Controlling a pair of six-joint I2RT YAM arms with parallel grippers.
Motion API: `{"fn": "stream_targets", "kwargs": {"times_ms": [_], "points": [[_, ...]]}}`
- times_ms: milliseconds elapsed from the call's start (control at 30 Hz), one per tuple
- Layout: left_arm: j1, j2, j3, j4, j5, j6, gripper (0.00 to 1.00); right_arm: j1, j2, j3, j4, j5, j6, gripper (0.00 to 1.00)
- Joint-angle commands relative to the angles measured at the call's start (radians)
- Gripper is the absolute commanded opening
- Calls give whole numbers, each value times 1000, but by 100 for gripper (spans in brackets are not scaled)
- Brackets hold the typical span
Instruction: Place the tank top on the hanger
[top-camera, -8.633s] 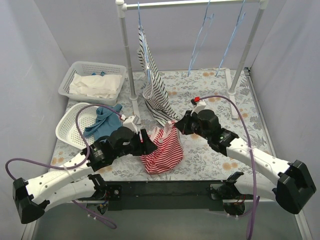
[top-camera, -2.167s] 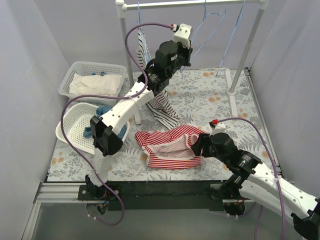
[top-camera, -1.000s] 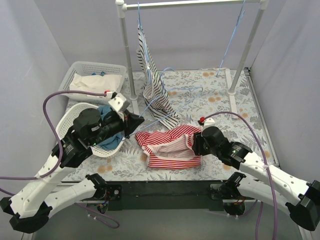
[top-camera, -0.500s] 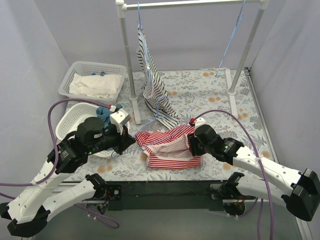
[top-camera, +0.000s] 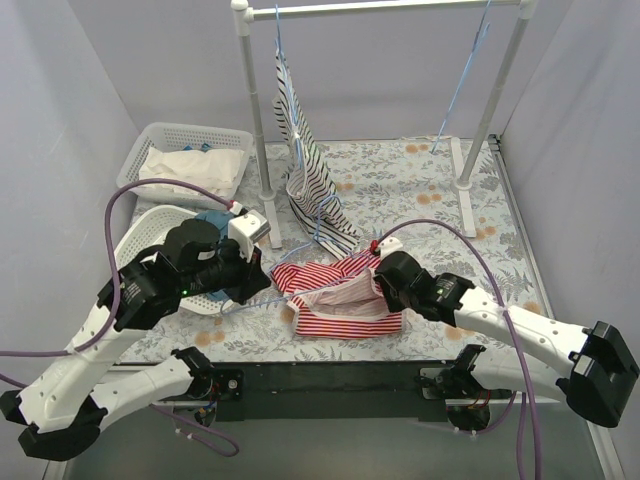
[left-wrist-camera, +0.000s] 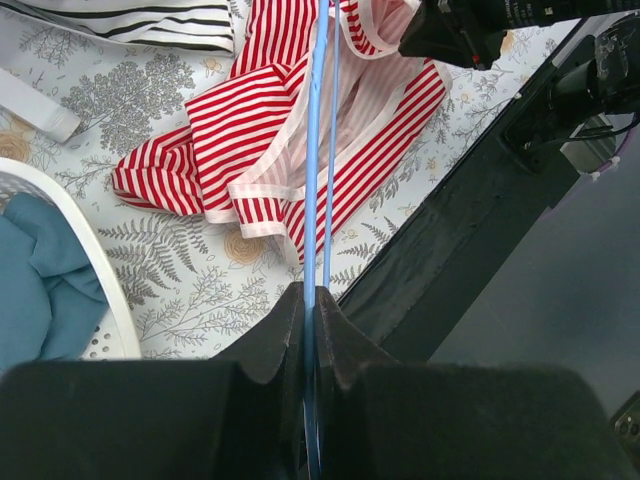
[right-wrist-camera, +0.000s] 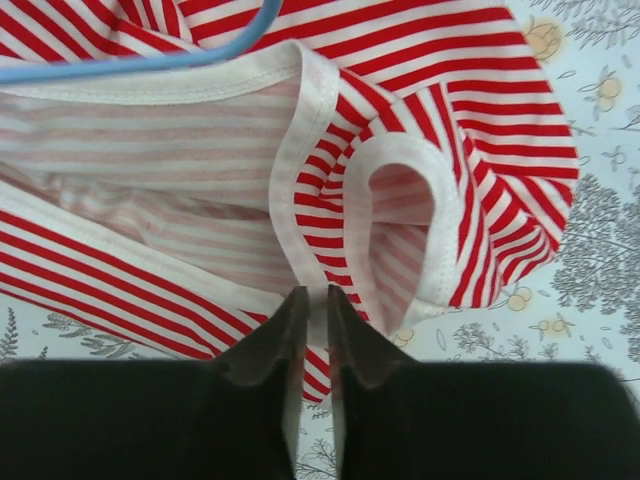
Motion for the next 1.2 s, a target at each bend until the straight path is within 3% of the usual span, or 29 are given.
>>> {"fn": "stream_targets", "kwargs": {"times_ms": [0, 100, 433, 700, 933, 1167], "points": [[-6, 32, 66, -62, 20, 3, 0, 4, -7, 69, -25, 84, 3, 12], [-9, 33, 74, -68, 25, 4, 0, 4, 4, 86, -50, 114, 9, 2], [-26, 49, 58, -57, 175, 21, 0, 4, -47, 152, -104, 196, 61, 1], [-41, 89, 5, 4, 141, 29, 0, 4, -117, 219, -117, 165, 64, 1], [-41, 73, -90, 217, 99, 58, 0, 4, -142, 239, -134, 127, 60, 1], [-41, 58, -12, 170, 152, 55, 0, 4, -143, 201, -170, 182, 63, 1]]}}
